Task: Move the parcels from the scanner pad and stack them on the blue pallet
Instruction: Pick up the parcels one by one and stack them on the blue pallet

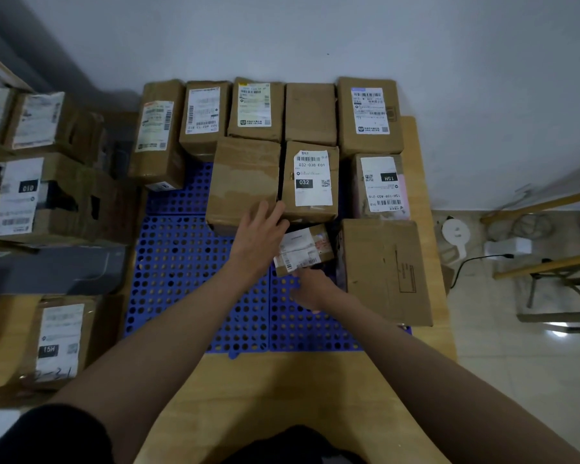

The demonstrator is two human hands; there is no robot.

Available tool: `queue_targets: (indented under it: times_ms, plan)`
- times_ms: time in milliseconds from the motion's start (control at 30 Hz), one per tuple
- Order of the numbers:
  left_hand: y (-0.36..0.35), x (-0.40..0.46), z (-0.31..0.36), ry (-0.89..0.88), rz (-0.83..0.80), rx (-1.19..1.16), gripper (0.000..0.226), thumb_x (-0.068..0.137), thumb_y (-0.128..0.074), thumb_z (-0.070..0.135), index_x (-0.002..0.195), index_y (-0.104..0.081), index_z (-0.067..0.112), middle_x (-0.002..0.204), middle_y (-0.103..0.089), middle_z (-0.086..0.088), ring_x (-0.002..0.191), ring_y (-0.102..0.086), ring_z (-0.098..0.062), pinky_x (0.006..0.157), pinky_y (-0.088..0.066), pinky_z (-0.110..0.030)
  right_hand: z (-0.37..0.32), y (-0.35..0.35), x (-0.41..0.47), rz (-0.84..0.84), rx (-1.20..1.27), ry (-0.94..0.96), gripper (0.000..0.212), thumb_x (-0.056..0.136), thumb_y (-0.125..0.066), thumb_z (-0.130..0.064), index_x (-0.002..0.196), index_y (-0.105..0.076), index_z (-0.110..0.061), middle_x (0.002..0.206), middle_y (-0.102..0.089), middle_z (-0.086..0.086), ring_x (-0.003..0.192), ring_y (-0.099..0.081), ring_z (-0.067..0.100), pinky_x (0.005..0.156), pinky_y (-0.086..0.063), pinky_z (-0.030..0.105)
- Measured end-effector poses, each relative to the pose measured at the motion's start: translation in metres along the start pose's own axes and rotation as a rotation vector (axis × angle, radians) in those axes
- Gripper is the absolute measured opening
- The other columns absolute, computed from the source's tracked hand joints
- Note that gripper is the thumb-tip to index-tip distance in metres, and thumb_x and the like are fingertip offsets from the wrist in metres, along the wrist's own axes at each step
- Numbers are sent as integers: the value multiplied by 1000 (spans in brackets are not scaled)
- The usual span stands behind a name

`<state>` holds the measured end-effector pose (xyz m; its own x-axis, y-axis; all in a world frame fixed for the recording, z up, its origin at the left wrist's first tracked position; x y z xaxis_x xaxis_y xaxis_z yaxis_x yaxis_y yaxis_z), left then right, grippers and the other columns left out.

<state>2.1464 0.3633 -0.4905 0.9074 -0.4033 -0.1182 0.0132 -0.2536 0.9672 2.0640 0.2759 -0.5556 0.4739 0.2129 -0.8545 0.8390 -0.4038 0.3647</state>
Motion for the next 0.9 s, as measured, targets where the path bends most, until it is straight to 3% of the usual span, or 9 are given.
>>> queue_targets:
  times_ms: [200, 333, 467, 600, 667, 833, 900]
  plan:
    - [1, 2, -2, -58, 7, 61, 46, 76, -71, 26, 116, -51, 19, 142, -27, -8, 122, -33, -31, 95, -38, -43, 3, 0, 1, -1, -8, 7, 51, 102, -46, -25, 149, -32, -12, 117, -63, 15, 58, -44, 17, 54, -41, 34]
    - [-2, 1, -4, -72, 12, 88, 43, 80, -68, 32, 118, -51, 19, 141, -26, -8, 121, -31, -30, 94, -36, -42, 6, 1, 6, -7, -15, 1, 58, 102, -47, -27, 154, -24, -14, 112, -64, 13, 59, -47, 18, 62, -48, 41]
    - [0, 6, -3, -56, 0, 80, 36, 85, -65, 38, 114, -54, 20, 139, -28, -7, 119, -33, -29, 91, -37, -40, 7, 2, 9, -16, -17, -3, 54, 101, -50, -29, 148, -31, -11, 114, -60, 11, 70, -54, 21, 75, -57, 44]
    - [0, 11, -3, -20, 6, 62, 36, 85, -64, 38, 115, -58, 19, 139, -30, -6, 119, -34, -27, 91, -38, -38, 2, 9, 12, -5, 7, 28, 59, 102, -49, -26, 153, -24, -13, 126, -54, 11, 67, -50, 15, 59, -48, 31]
    - [1, 12, -1, -6, 7, 23, 45, 85, -64, 38, 122, -52, 16, 141, -29, -6, 121, -35, -27, 95, -38, -38, -1, 15, 14, 10, 4, 36, 61, 101, -50, -26, 154, -22, -12, 135, -52, 13, 66, -45, 13, 62, -44, 30]
    - [9, 5, -20, 78, 37, -170, 60, 75, -71, 16, 127, -41, 15, 137, -37, -9, 126, -39, -31, 102, -41, -44, -6, 26, 15, 35, -68, 99, 56, 101, -51, -29, 149, -32, -9, 140, -49, 14, 97, -57, 26, 65, -43, 29]
    - [8, 2, -31, 116, 31, -245, 64, 73, -73, 9, 128, -40, 14, 136, -37, -10, 127, -37, -33, 103, -42, -45, -5, 27, 16, 33, -80, 111, 55, 102, -49, -29, 149, -33, -8, 139, -49, 14, 92, -56, 24, 65, -43, 29]
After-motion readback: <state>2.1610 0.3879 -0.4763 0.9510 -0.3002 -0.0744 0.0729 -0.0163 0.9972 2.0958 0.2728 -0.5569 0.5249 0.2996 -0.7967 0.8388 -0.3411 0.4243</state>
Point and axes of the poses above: each hand's wrist, its own x-axis towards the middle knuckle, its own y-axis out of the back of the hand, z = x × y, the point moved 8 cm from there along x, towards the middle knuckle
